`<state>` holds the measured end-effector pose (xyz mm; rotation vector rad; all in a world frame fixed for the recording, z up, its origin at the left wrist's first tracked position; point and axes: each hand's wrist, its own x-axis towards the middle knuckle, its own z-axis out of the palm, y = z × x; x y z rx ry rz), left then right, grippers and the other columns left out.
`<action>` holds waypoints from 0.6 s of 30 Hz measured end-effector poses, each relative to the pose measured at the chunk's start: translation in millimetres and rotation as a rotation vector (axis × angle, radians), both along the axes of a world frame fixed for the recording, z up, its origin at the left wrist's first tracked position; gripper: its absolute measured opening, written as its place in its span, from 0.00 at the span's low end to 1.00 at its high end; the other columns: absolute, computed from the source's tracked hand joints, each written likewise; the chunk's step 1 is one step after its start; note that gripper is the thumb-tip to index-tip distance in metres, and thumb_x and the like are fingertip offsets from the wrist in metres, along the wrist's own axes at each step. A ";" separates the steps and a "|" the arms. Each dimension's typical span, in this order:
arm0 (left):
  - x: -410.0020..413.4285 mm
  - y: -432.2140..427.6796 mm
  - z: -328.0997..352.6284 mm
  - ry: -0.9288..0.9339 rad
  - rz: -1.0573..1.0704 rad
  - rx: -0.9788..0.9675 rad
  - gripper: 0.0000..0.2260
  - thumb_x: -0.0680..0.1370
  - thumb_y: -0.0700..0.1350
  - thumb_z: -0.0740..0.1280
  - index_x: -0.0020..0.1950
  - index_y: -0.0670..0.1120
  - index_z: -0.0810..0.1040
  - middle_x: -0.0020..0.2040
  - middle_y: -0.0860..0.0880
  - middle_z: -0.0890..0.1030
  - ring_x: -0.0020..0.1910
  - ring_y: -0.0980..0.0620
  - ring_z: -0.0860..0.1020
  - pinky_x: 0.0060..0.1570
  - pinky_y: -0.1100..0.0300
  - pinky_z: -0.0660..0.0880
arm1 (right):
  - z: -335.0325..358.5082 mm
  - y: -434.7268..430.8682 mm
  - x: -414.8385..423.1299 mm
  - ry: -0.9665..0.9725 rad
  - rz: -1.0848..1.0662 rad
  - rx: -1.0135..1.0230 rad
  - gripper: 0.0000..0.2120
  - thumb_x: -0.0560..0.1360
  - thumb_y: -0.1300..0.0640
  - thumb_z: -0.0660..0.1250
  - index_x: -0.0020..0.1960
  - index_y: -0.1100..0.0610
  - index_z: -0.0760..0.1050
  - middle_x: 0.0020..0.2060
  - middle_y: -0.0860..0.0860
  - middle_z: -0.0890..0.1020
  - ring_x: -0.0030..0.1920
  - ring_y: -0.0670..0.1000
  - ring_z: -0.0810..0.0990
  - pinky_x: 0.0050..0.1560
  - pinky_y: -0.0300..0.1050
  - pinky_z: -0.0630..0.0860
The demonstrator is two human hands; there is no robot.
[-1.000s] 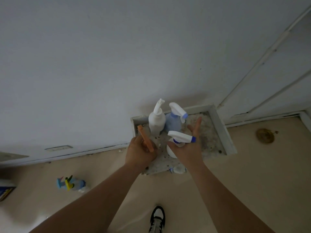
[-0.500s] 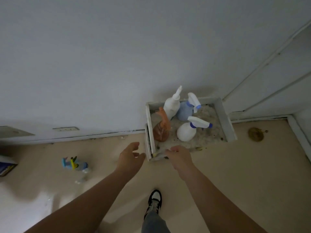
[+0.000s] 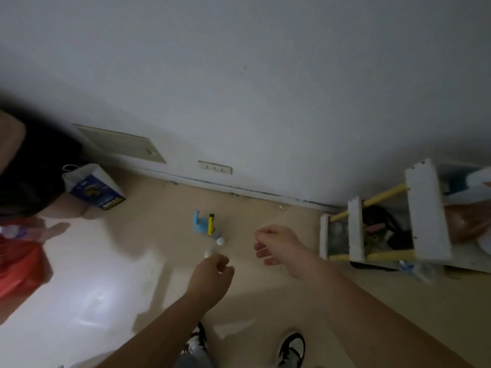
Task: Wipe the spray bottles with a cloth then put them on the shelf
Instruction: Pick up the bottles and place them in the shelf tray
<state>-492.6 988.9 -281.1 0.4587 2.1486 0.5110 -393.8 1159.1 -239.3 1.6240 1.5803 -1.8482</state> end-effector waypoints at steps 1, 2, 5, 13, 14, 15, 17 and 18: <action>-12.4 -12.1 -24.1 -0.017 0.005 -0.034 0.13 0.79 0.50 0.70 0.62 0.48 0.81 0.55 0.50 0.83 0.57 0.49 0.80 0.57 0.60 0.75 | -24.7 -9.6 -12.4 -0.010 0.028 0.005 0.08 0.80 0.50 0.68 0.54 0.54 0.81 0.49 0.56 0.87 0.44 0.53 0.85 0.44 0.49 0.81; -24.2 -22.6 -48.9 -0.040 0.003 -0.065 0.12 0.79 0.50 0.70 0.61 0.48 0.82 0.55 0.49 0.83 0.56 0.49 0.81 0.57 0.59 0.76 | -50.2 -18.8 -22.7 -0.016 0.056 0.015 0.07 0.80 0.51 0.68 0.53 0.54 0.81 0.48 0.56 0.87 0.42 0.52 0.84 0.43 0.48 0.80; -56.0 -48.1 -135.3 -0.057 0.000 -0.120 0.11 0.78 0.51 0.70 0.58 0.48 0.82 0.52 0.49 0.83 0.53 0.49 0.81 0.56 0.57 0.78 | -140.1 -42.7 -41.5 -0.013 0.145 0.058 0.06 0.80 0.54 0.67 0.47 0.55 0.80 0.40 0.56 0.83 0.39 0.52 0.79 0.38 0.46 0.73; -130.1 -51.8 -399.7 0.076 -0.160 -0.106 0.35 0.73 0.61 0.74 0.76 0.50 0.69 0.72 0.50 0.73 0.68 0.50 0.75 0.66 0.55 0.74 | -414.0 -55.8 -89.8 0.005 0.409 0.335 0.19 0.79 0.54 0.70 0.69 0.55 0.75 0.61 0.53 0.79 0.62 0.55 0.79 0.62 0.49 0.76; -133.3 -50.5 -429.3 0.078 -0.194 -0.090 0.37 0.72 0.62 0.75 0.77 0.51 0.68 0.74 0.51 0.71 0.70 0.50 0.73 0.69 0.55 0.72 | -438.7 -54.6 -95.7 0.010 0.446 0.369 0.23 0.79 0.54 0.70 0.72 0.56 0.73 0.65 0.55 0.77 0.66 0.56 0.78 0.63 0.48 0.75; -135.3 -49.1 -456.7 0.085 -0.239 -0.071 0.38 0.71 0.62 0.75 0.77 0.53 0.67 0.75 0.52 0.70 0.71 0.51 0.72 0.70 0.56 0.71 | -463.0 -53.4 -100.7 0.013 0.482 0.396 0.25 0.79 0.54 0.71 0.73 0.57 0.71 0.67 0.56 0.76 0.67 0.56 0.76 0.64 0.48 0.73; -134.0 -46.5 -504.8 0.113 -0.313 -0.008 0.33 0.72 0.61 0.76 0.74 0.55 0.71 0.72 0.55 0.73 0.70 0.55 0.72 0.70 0.60 0.69 | -505.3 -53.1 -108.5 0.051 0.526 0.408 0.24 0.78 0.55 0.71 0.73 0.56 0.72 0.65 0.55 0.75 0.66 0.55 0.76 0.61 0.46 0.72; -131.7 -45.5 -523.8 0.122 -0.299 0.037 0.29 0.72 0.60 0.75 0.71 0.56 0.75 0.69 0.57 0.76 0.67 0.56 0.74 0.69 0.61 0.69 | -525.4 -54.6 -111.0 0.085 0.521 0.413 0.23 0.78 0.56 0.72 0.72 0.55 0.74 0.62 0.52 0.76 0.63 0.52 0.77 0.59 0.44 0.72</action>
